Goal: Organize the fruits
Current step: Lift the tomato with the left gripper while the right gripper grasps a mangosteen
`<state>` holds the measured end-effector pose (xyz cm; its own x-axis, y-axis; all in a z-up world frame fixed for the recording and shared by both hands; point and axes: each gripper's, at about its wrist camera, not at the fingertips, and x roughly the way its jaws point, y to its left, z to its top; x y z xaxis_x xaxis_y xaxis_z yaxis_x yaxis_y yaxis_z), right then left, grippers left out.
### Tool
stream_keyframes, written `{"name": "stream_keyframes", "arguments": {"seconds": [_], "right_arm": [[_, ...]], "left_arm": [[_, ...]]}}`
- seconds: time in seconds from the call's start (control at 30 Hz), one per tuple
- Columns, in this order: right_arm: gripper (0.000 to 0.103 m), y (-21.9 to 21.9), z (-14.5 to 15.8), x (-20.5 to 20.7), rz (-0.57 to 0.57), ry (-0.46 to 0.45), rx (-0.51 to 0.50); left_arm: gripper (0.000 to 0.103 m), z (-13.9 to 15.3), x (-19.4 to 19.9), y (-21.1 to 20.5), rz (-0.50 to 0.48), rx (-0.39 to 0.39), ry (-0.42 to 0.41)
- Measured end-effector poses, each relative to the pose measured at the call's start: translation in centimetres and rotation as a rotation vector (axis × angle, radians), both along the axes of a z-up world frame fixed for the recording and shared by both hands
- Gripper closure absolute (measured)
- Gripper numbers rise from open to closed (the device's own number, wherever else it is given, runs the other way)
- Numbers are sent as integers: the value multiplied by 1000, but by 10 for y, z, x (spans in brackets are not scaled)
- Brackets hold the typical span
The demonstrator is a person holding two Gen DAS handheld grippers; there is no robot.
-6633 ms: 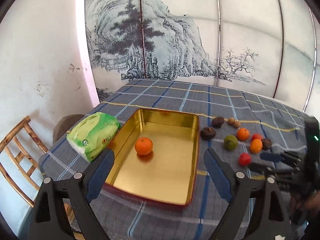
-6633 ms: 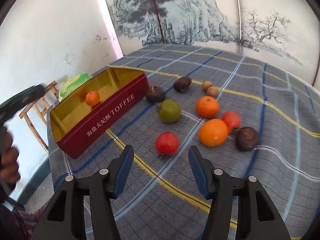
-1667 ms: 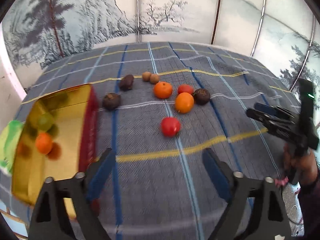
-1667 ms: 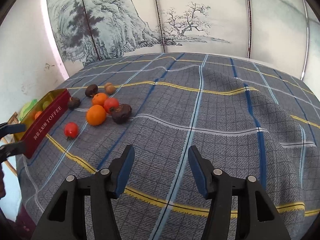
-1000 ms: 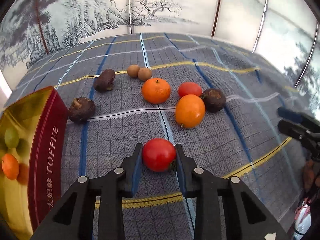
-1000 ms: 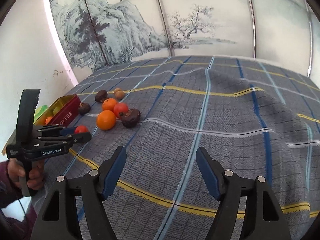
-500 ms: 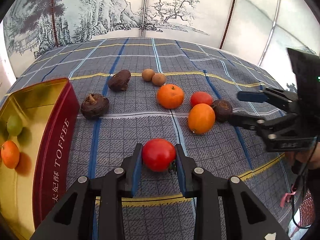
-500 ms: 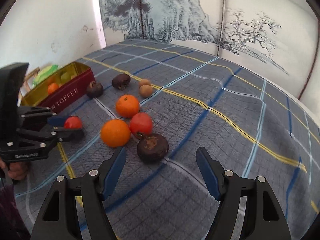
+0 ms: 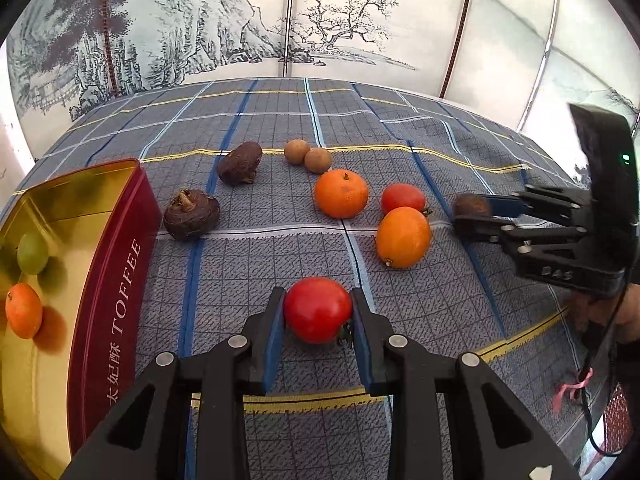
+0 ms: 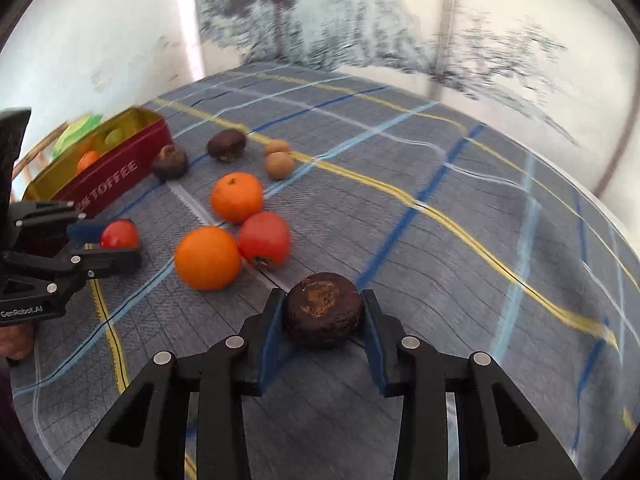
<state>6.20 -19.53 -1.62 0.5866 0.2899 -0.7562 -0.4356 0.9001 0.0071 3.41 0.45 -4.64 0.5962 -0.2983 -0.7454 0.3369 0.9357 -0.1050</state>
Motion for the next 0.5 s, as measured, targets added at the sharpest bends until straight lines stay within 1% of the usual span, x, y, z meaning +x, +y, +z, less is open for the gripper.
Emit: {"name": "stream_keyframes", "arguments": {"seconds": [0.07, 0.1, 0.2, 0.23, 0.3, 0.4, 0.5], "right_arm": [[65, -14, 3, -6, -69, -4, 12], [65, -26, 4, -10, -129, -5, 20], [65, -55, 1, -14, -251, 1, 44], [65, -67, 1, -14, -297, 15, 77], [65, -83, 1, -15, -353, 16, 125], [65, -92, -3, -10, -389, 47, 153], [65, -93, -4, -7, -395, 63, 148]], "left_arm": [[76, 0, 0, 0, 1, -1, -1], [76, 0, 0, 0, -1, 0, -1], [76, 1, 0, 0, -1, 5, -6], [76, 1, -1, 0, -2, 7, -9], [76, 1, -1, 0, -1, 10, -12], [76, 1, -2, -1, 0, 14, -17], [76, 1, -2, -1, 0, 15, -22]]}}
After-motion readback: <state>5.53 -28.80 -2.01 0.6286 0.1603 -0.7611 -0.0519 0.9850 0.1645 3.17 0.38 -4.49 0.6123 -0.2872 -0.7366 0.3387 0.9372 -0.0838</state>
